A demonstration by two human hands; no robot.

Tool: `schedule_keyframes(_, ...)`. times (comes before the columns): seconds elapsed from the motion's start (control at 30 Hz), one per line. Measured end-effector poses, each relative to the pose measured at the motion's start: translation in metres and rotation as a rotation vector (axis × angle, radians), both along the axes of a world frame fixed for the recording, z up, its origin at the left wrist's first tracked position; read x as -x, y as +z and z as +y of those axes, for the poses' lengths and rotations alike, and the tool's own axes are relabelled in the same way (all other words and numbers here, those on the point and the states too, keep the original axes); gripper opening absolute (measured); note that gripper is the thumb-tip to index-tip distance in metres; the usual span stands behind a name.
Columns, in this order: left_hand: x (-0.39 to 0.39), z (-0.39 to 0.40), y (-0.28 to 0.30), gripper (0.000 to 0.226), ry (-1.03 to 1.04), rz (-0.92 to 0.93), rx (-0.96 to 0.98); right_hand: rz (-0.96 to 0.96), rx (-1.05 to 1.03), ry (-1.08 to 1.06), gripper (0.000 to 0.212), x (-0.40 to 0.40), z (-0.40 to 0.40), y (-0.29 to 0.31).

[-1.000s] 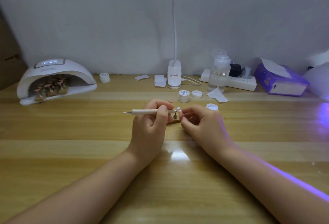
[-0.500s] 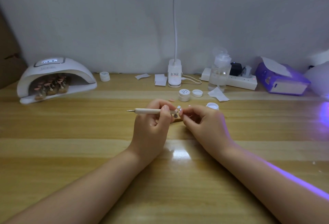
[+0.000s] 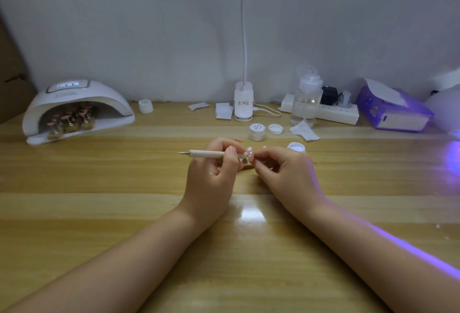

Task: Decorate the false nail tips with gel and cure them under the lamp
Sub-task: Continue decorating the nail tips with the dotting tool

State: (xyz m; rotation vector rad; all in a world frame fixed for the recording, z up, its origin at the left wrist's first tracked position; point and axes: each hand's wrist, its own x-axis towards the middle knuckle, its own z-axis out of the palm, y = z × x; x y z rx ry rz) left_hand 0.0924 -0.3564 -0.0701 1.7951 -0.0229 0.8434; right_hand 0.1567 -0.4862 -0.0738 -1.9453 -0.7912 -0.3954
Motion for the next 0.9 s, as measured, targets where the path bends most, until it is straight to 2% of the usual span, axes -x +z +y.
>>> schedule_keyframes(0.9, 0.0008, -0.0003, 0.0009, 0.019, 0.017, 0.02, -0.012, -0.012, 0.013, -0.006, 0.01, 0.0019, 0.0, 0.0016)
